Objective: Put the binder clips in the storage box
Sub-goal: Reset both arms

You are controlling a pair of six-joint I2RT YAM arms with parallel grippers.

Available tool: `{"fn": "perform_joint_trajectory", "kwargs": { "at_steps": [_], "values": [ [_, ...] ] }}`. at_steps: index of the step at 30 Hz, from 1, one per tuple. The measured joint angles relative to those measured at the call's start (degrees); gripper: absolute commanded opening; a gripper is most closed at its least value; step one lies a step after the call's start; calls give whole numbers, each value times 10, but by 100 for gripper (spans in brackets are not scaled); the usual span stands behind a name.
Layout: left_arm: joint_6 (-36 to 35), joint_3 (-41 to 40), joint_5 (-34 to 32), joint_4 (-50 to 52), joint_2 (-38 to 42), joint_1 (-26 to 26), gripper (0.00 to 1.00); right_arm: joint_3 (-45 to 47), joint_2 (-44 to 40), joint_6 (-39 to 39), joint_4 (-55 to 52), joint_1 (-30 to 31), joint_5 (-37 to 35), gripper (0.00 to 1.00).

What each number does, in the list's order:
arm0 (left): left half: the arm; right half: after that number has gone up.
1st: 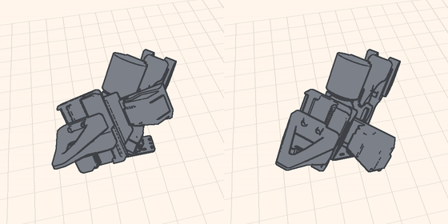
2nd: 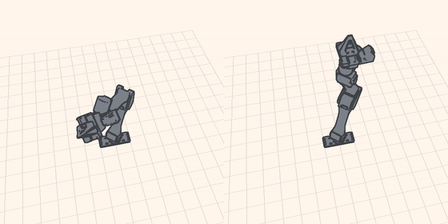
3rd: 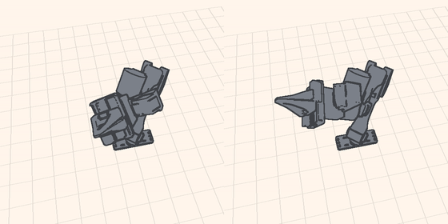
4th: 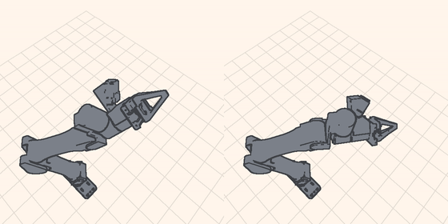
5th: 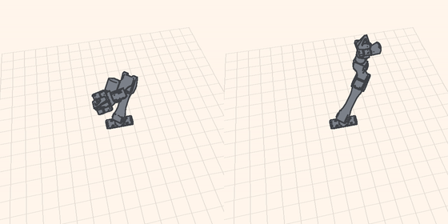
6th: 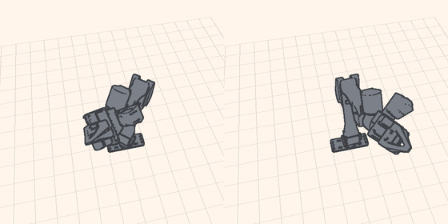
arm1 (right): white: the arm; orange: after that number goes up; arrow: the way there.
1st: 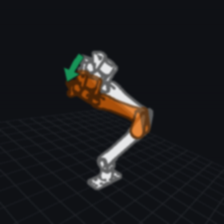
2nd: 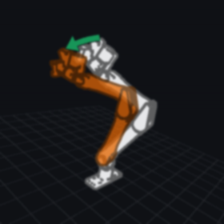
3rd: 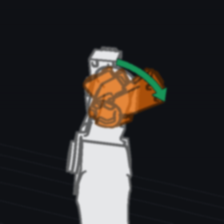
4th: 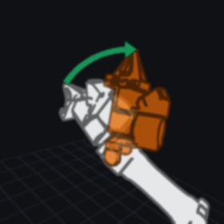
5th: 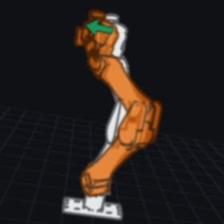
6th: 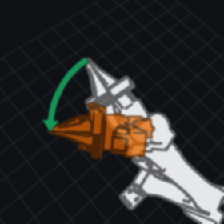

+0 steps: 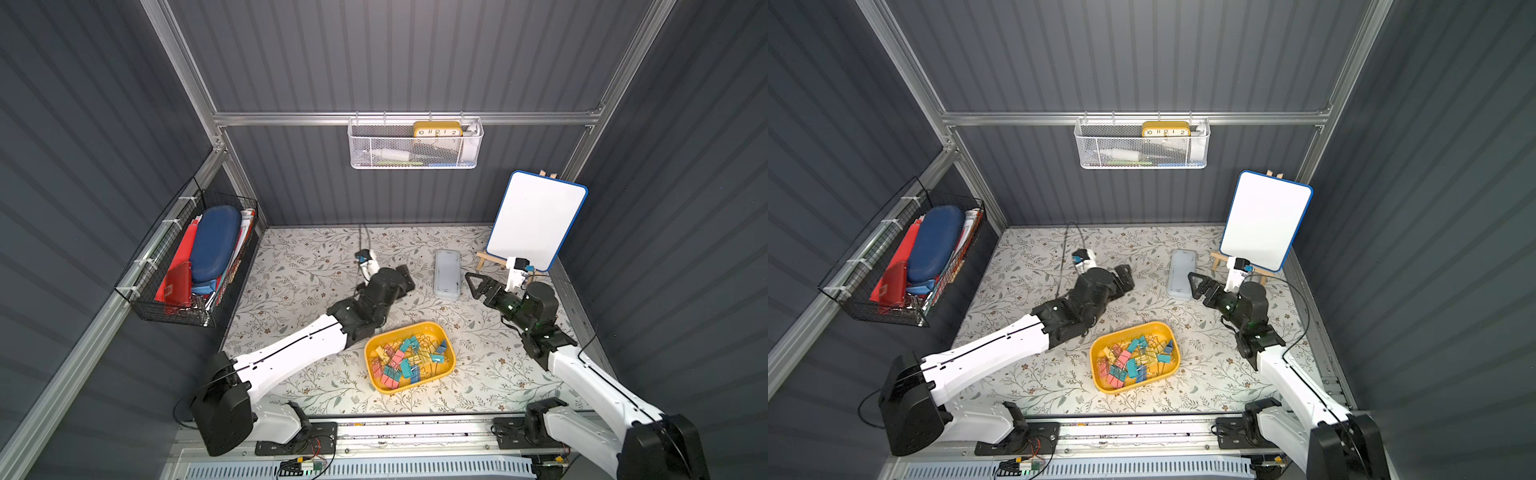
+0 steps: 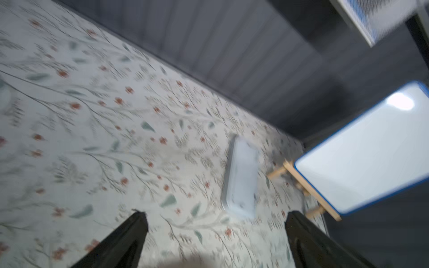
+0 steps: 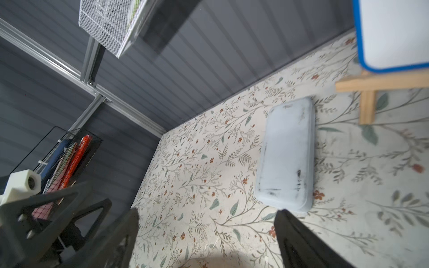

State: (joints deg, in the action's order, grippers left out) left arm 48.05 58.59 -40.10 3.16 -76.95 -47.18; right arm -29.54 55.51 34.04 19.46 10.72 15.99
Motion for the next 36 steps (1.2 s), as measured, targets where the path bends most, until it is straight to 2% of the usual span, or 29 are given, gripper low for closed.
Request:
{"fn": "perform_joint_trajectory", "kwargs": {
  "at_steps": [4, 8, 13, 16, 19, 22, 27, 33, 36],
  "values": [
    [-76, -70, -94, -85, 32, 81, 99, -16, -52, -66, -77, 0, -113, 95],
    [-143, -117, -151, -166, 8, 175, 99, -4, -52, -123, -89, 0, -240, 96],
    [-201, -119, -171, -244, -84, 295, 99, 53, 39, -210, -17, -2, -365, 99],
    [-264, -135, -159, -329, -130, 323, 99, 73, 123, -252, 34, -12, -405, 99],
    [-318, -167, -122, -414, -148, 334, 99, 79, 197, -278, 93, -30, -411, 99],
    [-357, -199, -70, -496, -150, 357, 99, 76, 235, -287, 132, -52, -401, 99],
    [-392, -235, 51, -607, -150, 428, 99, 74, 326, -289, 266, -100, -346, 99],
    [-414, -267, 244, -708, -161, 519, 100, 86, 336, -290, 309, -103, -316, 99],
    [-424, -273, 332, -743, -182, 542, 100, 86, 331, -290, 315, -103, -310, 99]
  ]
}}
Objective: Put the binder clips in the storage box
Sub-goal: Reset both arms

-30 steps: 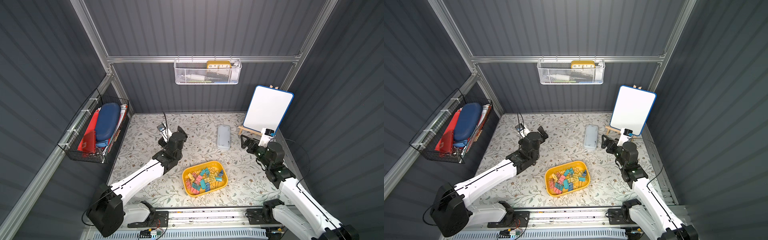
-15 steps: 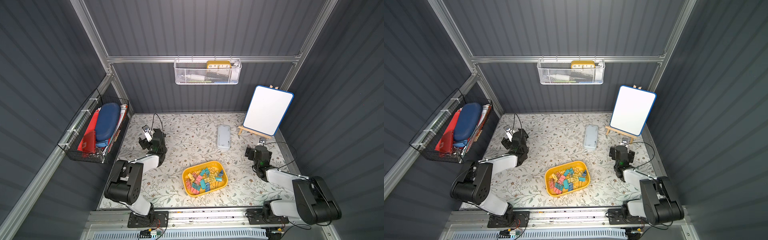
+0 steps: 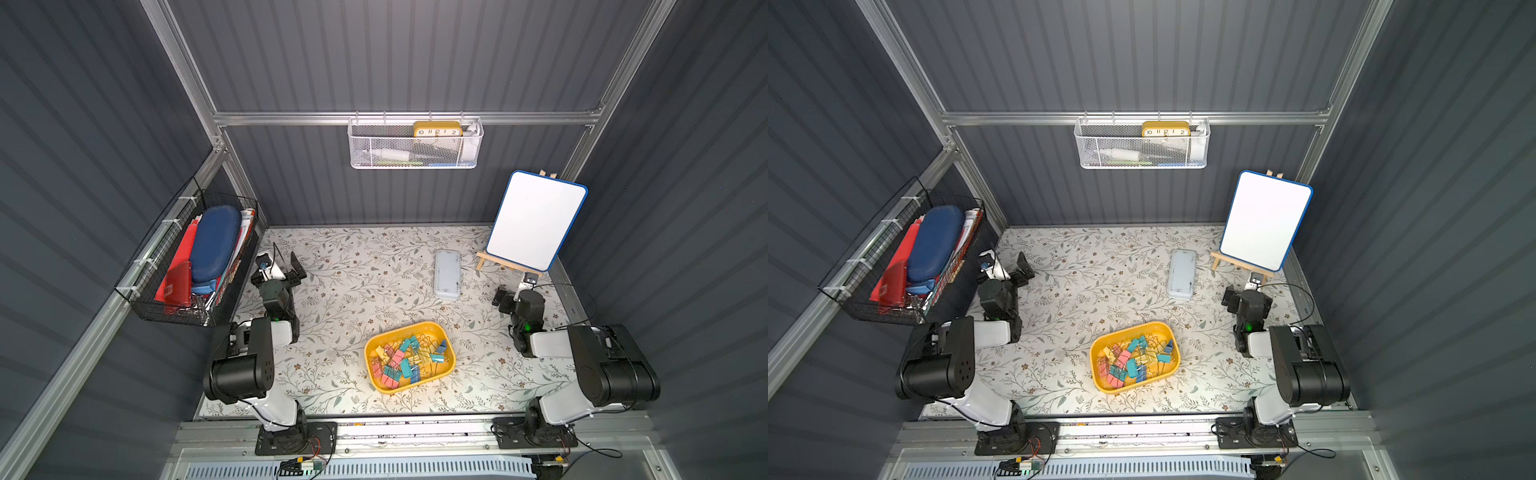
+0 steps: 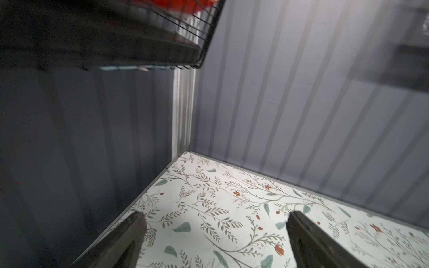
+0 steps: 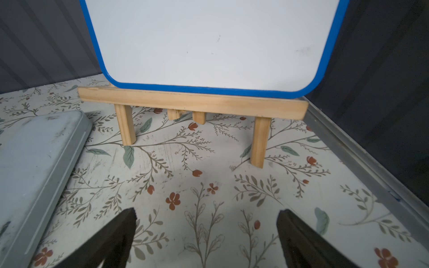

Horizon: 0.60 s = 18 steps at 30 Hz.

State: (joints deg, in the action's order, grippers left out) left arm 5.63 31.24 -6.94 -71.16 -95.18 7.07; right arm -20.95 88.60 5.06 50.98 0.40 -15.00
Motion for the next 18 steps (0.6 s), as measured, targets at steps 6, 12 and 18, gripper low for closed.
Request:
{"fn": "perform_joint_trajectory", "kwargs": {
  "at_steps": [6, 12, 18],
  "values": [
    [-10, -42, 118, -80, -19, 18, 100, 0, -1, 0, 0, 0, 4, 99],
    [-11, -44, 137, -105, -23, 19, 99, 0, -1, 0, 0, 0, 5, 99],
    [-7, -44, 105, -105, -23, 19, 100, 0, -1, 0, 0, 0, 5, 99]
  ]
}}
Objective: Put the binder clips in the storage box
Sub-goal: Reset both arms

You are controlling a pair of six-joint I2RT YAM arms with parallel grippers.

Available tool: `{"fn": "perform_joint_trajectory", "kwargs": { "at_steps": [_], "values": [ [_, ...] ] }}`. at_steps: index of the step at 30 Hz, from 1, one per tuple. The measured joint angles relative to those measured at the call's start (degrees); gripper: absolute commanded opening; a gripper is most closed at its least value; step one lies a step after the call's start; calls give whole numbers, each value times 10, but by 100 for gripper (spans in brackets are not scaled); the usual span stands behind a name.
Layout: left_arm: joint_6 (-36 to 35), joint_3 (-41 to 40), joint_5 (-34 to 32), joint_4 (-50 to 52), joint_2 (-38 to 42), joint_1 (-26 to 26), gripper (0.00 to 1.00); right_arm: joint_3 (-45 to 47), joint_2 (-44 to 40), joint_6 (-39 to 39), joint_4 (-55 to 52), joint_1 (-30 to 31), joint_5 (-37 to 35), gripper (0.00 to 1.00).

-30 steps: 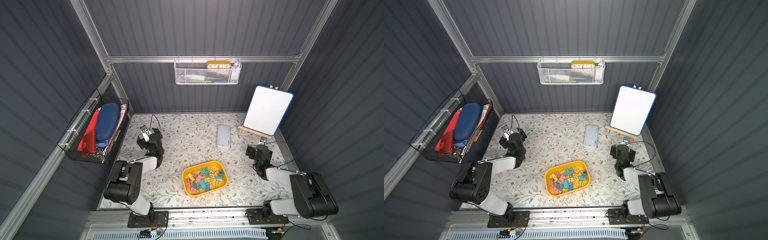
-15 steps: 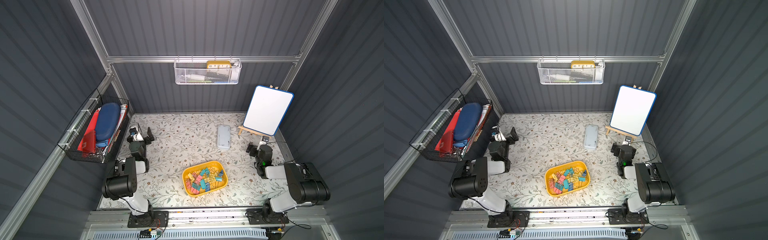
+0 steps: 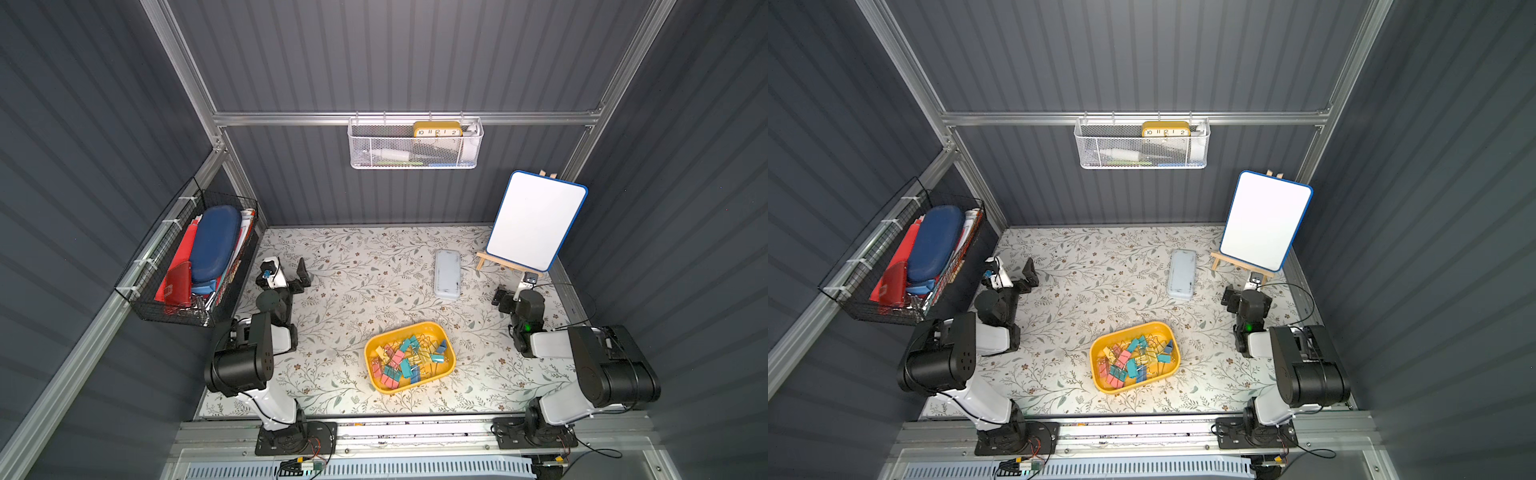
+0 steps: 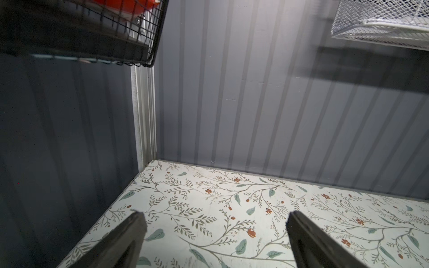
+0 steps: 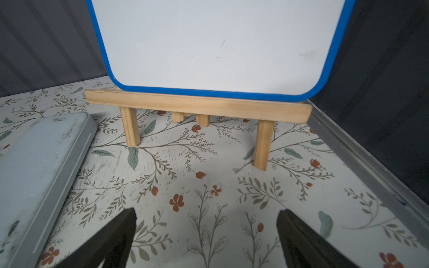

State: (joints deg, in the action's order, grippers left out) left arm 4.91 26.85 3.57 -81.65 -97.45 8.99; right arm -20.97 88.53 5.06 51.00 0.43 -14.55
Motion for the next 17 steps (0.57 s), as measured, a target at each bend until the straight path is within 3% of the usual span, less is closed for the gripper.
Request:
{"fn": "perform_joint_trajectory", "kwargs": {
  "at_steps": [17],
  "values": [
    [2, 0, -9, 0, 0, 0, 99, 0, 0, 0, 0, 0, 4, 99]
  ]
}}
